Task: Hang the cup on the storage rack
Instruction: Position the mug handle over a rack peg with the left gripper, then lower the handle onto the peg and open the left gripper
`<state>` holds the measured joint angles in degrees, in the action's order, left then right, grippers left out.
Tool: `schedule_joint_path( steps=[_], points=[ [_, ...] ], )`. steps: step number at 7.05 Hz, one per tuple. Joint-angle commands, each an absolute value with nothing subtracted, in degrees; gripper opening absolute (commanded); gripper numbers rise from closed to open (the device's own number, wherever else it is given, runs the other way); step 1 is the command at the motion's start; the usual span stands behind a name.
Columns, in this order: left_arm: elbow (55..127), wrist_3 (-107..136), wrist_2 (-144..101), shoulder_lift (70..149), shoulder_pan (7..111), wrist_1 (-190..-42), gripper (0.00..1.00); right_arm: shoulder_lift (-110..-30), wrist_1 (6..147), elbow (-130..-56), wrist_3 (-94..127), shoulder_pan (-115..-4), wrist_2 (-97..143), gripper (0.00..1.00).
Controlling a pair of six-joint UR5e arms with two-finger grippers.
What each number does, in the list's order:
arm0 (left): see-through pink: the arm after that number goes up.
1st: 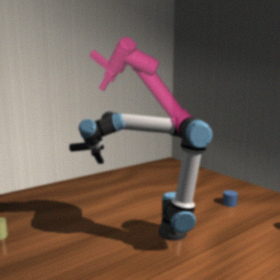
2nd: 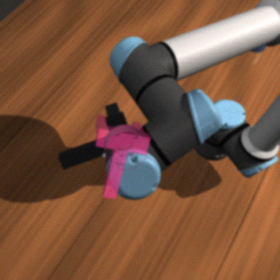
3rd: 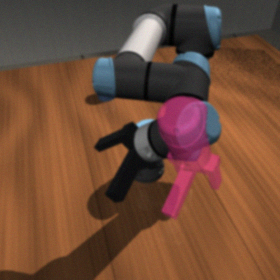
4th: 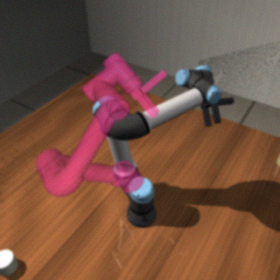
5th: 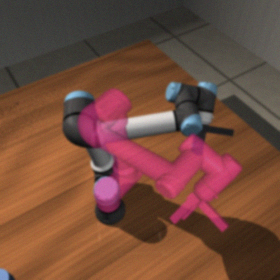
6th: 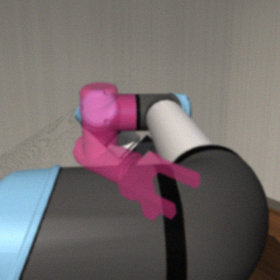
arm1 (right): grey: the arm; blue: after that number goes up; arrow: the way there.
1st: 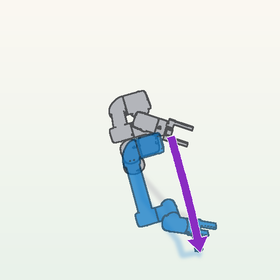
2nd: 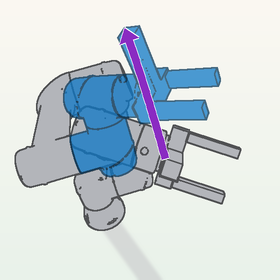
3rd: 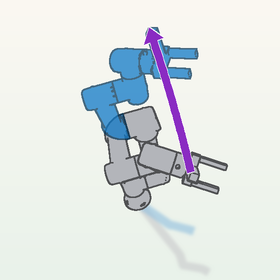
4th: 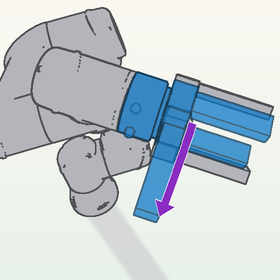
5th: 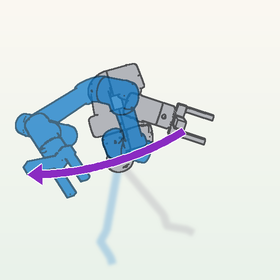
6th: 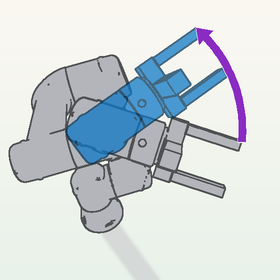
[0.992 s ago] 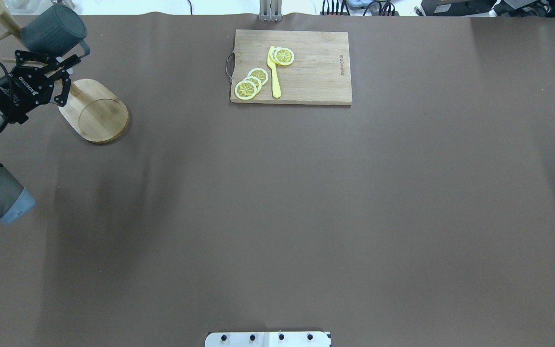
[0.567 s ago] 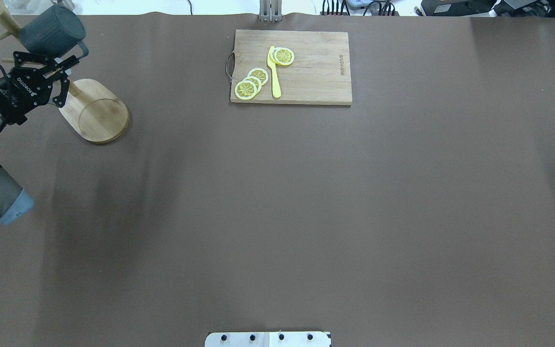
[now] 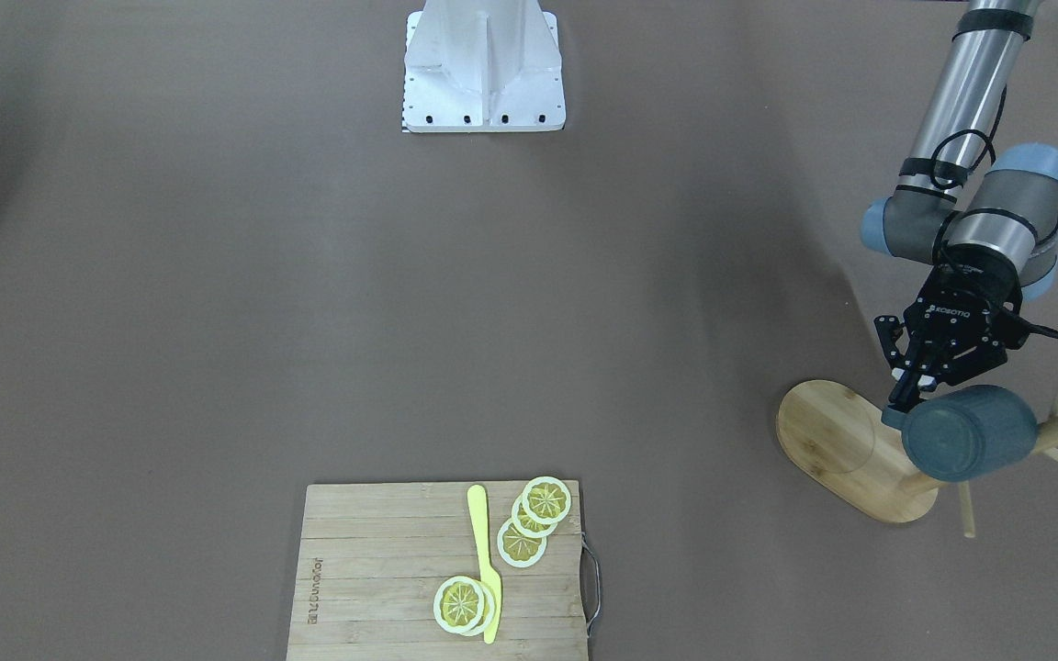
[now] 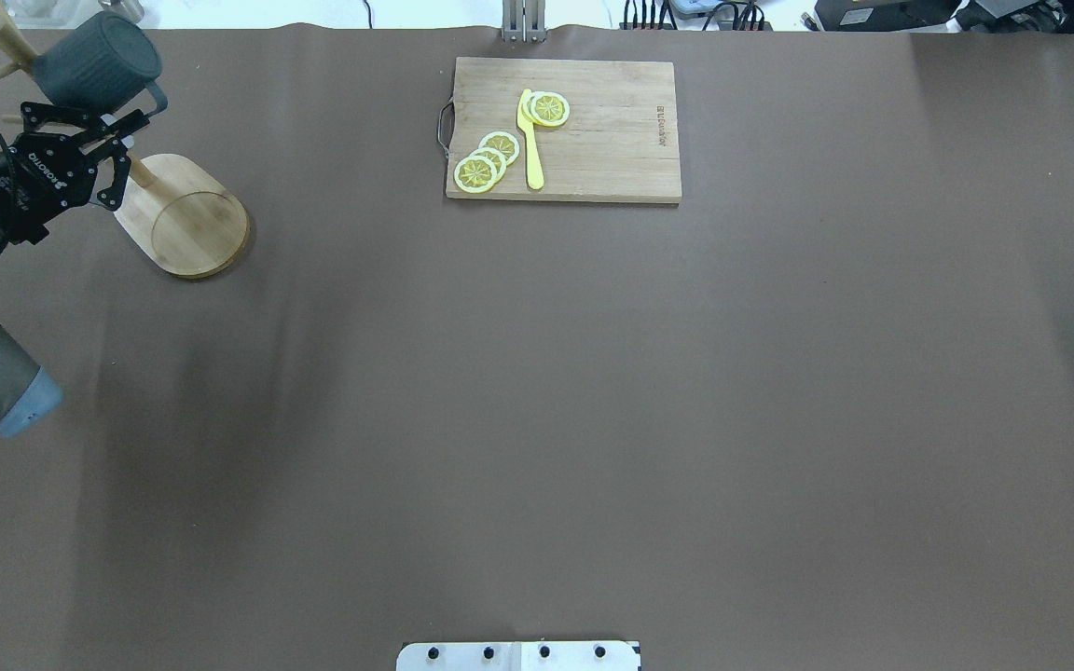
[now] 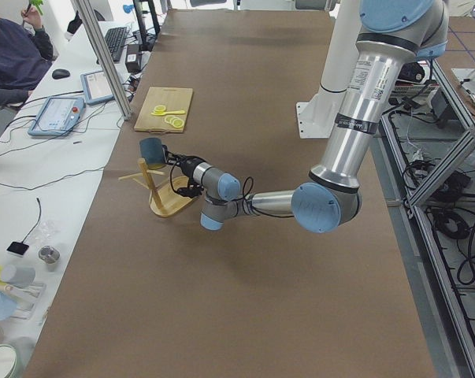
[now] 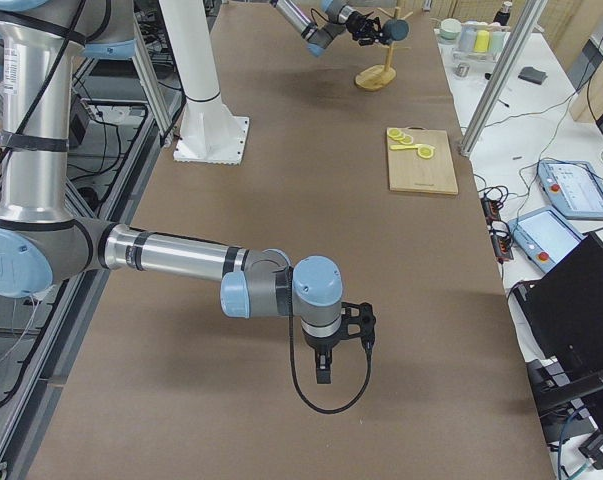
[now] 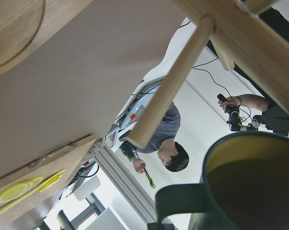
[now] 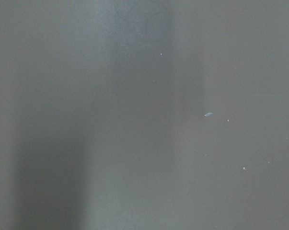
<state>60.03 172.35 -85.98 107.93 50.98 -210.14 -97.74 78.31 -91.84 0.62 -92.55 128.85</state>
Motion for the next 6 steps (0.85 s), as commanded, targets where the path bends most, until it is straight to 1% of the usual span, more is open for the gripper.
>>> schedule_joint_path(
  steps=[1, 6],
  points=[
    [59.94, 172.09, -86.04, 107.84, 50.89, -210.06, 0.98, -97.73, 78.31, -91.76, 0.62, -92.55, 128.85, 1.0],
    [60.2, 172.0, -86.04, 107.41, 50.89, -211.72, 0.99, -97.73, 78.31, -91.76, 0.62, -92.55, 128.85, 1.0]
  ],
)
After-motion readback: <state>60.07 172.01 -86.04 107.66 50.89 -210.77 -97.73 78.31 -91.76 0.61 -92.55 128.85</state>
